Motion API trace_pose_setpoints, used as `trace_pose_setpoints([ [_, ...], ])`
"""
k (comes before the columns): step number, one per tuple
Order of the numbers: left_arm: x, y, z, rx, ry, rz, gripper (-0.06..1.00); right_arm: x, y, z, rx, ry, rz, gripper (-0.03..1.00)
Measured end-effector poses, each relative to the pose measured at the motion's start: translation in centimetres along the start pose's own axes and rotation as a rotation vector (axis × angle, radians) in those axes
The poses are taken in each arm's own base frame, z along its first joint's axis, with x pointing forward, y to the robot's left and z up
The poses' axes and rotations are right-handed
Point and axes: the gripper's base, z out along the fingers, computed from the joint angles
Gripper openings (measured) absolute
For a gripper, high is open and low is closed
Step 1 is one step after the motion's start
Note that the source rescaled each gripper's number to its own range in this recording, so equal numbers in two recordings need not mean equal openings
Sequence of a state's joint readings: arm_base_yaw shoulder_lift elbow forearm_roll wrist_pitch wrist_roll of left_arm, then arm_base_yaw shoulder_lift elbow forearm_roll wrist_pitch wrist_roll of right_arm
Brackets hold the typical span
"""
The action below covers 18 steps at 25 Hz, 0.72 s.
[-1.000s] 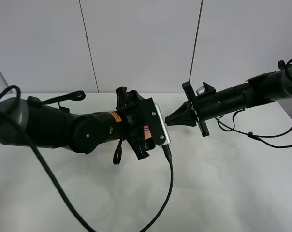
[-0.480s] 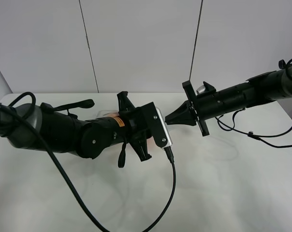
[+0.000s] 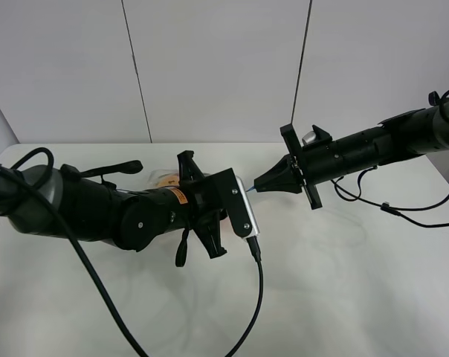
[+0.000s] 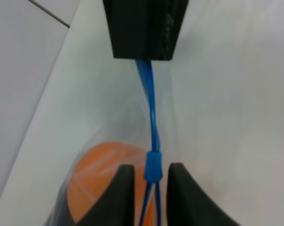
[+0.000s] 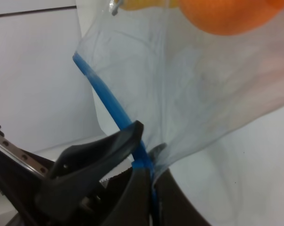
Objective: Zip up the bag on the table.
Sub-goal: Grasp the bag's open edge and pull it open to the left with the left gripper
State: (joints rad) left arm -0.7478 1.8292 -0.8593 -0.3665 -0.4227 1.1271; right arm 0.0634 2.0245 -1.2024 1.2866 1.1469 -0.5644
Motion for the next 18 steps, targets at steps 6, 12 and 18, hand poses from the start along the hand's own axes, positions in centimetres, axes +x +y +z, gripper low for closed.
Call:
trace_pose_setpoints([
  [6,-0.28,0.08,0.00,-0.010,-0.031,0.040,0.13,0.01,0.02,-0.02,0.001,0.000,-0.001,0.00],
  [12,-0.39,0.12,-0.01,-0.014,-0.043,0.015,0.12,-0.01,0.05,-0.02,0.000,0.000,-0.002,0.00],
  [18,-0.41,0.12,-0.01,-0.014,-0.045,0.017,0.00,-0.01,0.04,-0.02,0.001,0.000,-0.003,0.00],
])
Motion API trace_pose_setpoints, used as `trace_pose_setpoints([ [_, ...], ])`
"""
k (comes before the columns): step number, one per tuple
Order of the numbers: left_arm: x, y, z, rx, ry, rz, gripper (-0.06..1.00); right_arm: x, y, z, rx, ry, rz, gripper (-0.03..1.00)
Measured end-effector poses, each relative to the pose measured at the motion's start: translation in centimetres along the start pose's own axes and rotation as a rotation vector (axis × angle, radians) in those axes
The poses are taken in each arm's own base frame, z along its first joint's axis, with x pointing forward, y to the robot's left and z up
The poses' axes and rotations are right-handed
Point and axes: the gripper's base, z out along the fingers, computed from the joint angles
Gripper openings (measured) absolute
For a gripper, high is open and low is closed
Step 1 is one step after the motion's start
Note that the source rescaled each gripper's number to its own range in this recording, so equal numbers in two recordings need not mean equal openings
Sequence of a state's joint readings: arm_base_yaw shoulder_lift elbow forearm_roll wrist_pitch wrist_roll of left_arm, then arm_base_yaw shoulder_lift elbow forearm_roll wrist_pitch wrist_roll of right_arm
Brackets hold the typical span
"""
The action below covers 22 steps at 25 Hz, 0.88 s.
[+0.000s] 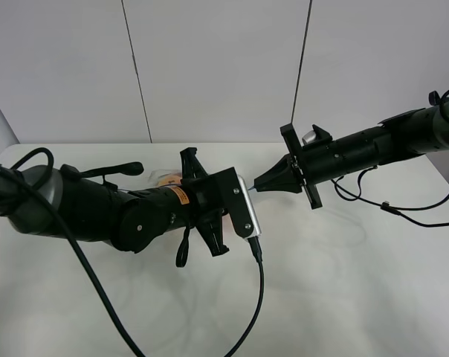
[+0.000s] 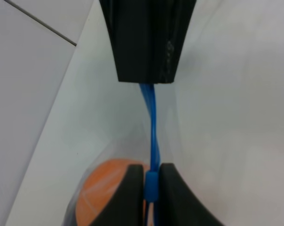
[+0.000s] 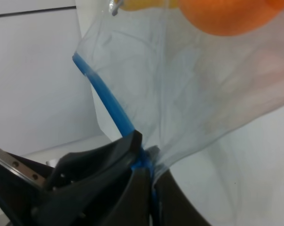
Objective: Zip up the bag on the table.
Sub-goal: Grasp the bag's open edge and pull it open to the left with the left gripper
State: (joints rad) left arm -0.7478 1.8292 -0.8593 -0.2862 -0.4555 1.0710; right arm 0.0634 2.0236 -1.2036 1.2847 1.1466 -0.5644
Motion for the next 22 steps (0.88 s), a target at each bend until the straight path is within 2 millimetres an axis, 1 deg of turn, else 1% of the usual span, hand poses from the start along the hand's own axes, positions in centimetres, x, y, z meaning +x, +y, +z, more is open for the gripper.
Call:
trace_pose_setpoints([
  [10,0.0,0.0,0.0,0.001,-0.001,0.007,0.00,0.0,0.0,0.0,0.000,0.000,0.000,0.00],
  [14,0.3,0.3,0.0,-0.005,0.006,0.023,0.00,0.0,0.0,0.0,-0.001,-0.001,0.001,0.00],
  [22,2.5,2.4,0.1,-0.051,0.058,0.093,0.00,-0.2,0.0,0.0,-0.004,-0.019,0.006,0.00],
])
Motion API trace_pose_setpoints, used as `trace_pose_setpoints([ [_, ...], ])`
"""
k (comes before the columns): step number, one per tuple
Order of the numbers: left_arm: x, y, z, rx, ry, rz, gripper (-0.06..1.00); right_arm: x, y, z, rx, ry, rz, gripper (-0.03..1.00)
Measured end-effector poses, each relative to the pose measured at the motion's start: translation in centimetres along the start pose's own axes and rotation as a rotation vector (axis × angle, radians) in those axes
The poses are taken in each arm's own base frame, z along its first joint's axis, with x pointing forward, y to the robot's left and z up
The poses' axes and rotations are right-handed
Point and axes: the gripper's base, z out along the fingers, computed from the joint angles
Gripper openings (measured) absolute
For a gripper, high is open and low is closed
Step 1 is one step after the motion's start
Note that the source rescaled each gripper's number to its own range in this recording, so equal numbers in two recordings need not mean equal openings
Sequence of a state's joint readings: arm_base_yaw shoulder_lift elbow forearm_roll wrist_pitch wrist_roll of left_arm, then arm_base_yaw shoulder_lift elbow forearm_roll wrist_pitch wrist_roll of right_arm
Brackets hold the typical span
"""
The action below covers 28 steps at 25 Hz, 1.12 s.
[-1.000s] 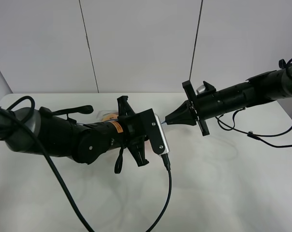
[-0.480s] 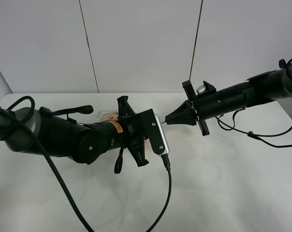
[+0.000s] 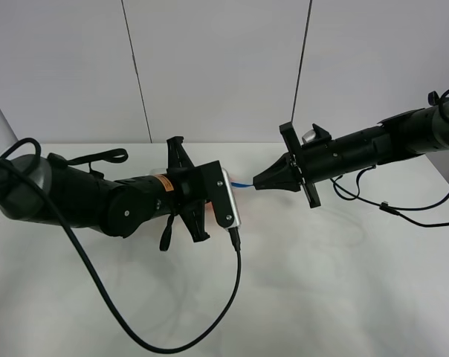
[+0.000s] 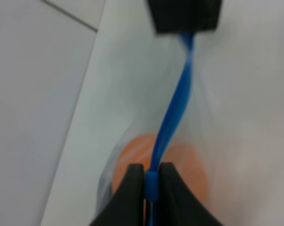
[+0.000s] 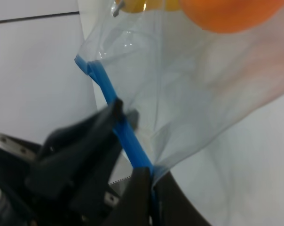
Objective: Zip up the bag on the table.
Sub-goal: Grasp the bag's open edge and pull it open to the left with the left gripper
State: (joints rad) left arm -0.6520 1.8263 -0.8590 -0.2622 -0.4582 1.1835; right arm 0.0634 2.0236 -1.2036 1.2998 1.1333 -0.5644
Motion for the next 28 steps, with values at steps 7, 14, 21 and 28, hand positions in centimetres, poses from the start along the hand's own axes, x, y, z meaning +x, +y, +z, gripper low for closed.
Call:
trace_pose_setpoints([
  [7,4.0,1.0,-0.3,-0.032,0.097,0.036,0.00,-0.1,0.0,0.1,0.000,-0.009,0.001,0.00],
  [14,8.2,1.8,-1.3,-0.094,0.189,0.017,0.00,-0.1,0.1,0.1,-0.005,-0.013,0.003,0.00],
  [21,11.3,3.3,-2.0,-0.147,0.268,-0.023,0.00,-0.1,0.1,0.1,-0.005,-0.009,0.003,0.00],
  [28,13.2,4.2,-2.5,-0.174,0.320,-0.047,0.00,-0.1,0.1,0.1,-0.005,-0.009,0.003,0.00],
])
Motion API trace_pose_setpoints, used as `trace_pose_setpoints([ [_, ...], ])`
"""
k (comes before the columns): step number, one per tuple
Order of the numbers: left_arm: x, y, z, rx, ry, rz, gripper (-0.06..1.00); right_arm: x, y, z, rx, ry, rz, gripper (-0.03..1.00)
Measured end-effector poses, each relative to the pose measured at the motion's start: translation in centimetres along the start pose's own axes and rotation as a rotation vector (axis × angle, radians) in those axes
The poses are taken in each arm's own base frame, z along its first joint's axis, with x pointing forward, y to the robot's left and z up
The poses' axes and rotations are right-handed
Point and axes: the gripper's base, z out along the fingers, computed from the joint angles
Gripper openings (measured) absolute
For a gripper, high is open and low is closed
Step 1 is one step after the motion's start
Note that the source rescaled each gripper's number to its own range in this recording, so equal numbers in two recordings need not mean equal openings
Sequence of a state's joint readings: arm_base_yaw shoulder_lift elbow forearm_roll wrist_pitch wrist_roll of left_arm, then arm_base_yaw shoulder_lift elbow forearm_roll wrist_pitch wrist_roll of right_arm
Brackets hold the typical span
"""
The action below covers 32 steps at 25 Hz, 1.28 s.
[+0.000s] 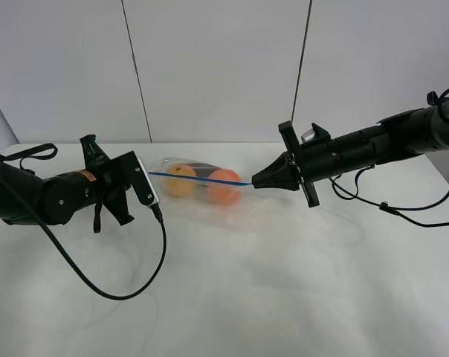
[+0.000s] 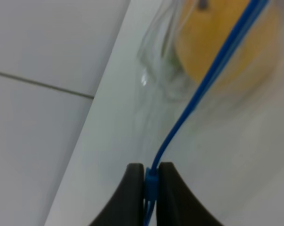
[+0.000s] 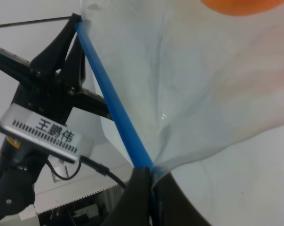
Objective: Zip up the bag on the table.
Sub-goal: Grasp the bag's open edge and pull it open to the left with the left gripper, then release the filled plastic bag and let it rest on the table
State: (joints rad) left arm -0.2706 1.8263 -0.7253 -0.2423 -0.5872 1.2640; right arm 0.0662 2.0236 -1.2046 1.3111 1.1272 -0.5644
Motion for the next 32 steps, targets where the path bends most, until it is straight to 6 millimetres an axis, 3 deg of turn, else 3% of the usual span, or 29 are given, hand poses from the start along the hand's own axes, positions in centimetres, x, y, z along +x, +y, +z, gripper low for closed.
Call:
trace_pose_setpoints([
  [7,2.2,1.1,0.1,-0.030,0.062,-0.039,0.00,0.0,0.0,0.0,0.001,0.001,0.000,0.00],
  [17,2.3,1.1,0.1,-0.035,0.060,-0.086,0.01,0.0,0.0,0.0,0.000,0.002,0.001,0.00],
  [19,2.4,1.4,0.1,-0.061,0.057,-0.163,0.12,0.0,0.0,0.0,0.003,0.003,0.000,0.00],
  [21,2.8,1.8,0.1,-0.092,0.067,-0.228,0.36,0.0,-0.1,-0.1,0.011,0.007,-0.004,0.00],
  [23,3.5,2.2,0.1,-0.109,0.083,-0.280,0.66,0.1,-0.2,-0.1,0.013,0.008,-0.005,0.00],
  [25,4.2,2.5,0.1,-0.120,0.100,-0.303,0.84,0.1,-0.2,-0.1,0.014,0.009,-0.005,0.00],
  [28,5.5,2.9,0.0,-0.139,0.130,-0.367,0.92,0.1,-0.2,-0.1,0.015,0.009,-0.005,0.00],
  [32,6.5,3.3,-0.1,-0.167,0.145,-0.525,0.95,0.1,-0.2,-0.1,0.015,0.009,-0.005,0.00],
])
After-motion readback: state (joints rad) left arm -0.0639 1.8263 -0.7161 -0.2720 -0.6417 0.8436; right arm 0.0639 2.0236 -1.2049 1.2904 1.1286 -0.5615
